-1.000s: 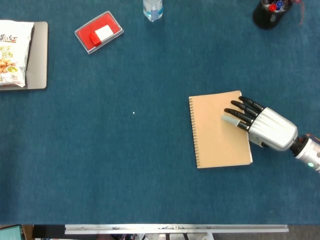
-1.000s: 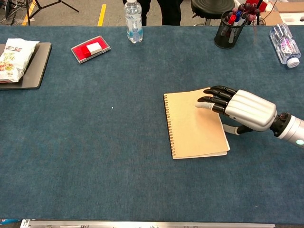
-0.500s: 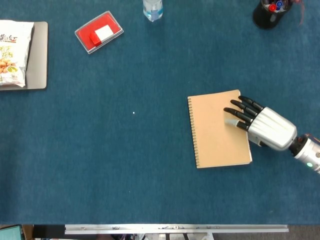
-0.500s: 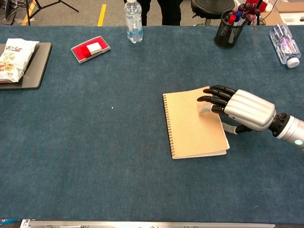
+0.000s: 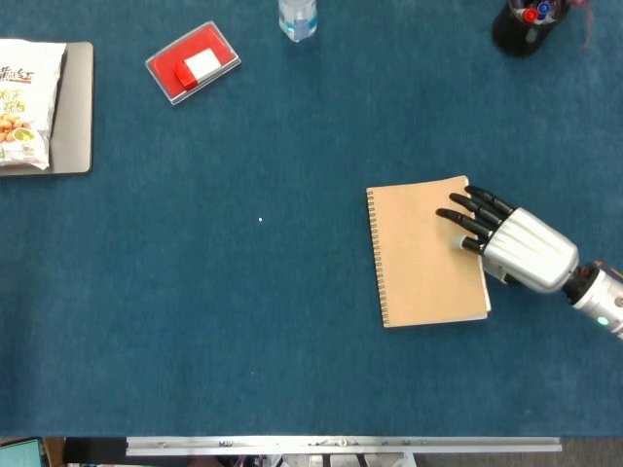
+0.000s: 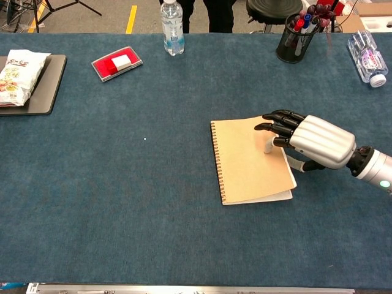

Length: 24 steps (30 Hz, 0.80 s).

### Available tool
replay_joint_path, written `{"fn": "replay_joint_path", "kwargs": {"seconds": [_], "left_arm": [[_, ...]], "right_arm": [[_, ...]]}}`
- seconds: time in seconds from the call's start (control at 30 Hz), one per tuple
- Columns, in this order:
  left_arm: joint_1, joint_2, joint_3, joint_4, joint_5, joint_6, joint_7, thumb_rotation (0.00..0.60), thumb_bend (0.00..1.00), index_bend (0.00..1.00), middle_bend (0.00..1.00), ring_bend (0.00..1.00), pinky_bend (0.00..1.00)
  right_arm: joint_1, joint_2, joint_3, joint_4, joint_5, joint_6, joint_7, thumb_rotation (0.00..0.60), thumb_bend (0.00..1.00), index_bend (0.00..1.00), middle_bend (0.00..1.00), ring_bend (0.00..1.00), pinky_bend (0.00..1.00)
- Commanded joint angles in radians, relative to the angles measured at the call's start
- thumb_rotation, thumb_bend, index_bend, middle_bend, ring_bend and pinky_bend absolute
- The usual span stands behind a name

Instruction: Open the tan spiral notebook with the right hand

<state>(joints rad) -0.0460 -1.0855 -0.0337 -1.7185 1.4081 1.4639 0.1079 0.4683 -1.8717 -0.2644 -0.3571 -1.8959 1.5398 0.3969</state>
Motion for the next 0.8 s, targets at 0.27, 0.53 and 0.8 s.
{"fn": "replay_joint_path", "kwargs": {"seconds": [0.27,0.53,0.8], "left_arm": [[-0.003,0.001,-0.004,0.000,-0.004,-0.004,0.000,0.600,0.11,0.47,0.44,0.32,0.46],[-0.001,0.000,-0.001,0.001,-0.002,-0.001,0.001,0.600,0.11,0.47,0.44,0.32,0.46],[-0.002,-0.002,-0.003,0.003,-0.005,-0.003,0.002,0.600,0.11,0.47,0.44,0.32,0.46]], "right_arm": [[-0.005,0.003,0.003,0.004,0.007,0.004,0.003,0.600,0.51,0.49,0.18,0.04,0.10],[-0.019,0.038,-0.001,-0.020,0.004,0.042,-0.010,0.600,0.52,0.56,0.19,0.04,0.10],[-0.042,0.133,-0.018,-0.116,-0.014,0.099,-0.075,0.600,0.52,0.59,0.20,0.04,0.10]]}}
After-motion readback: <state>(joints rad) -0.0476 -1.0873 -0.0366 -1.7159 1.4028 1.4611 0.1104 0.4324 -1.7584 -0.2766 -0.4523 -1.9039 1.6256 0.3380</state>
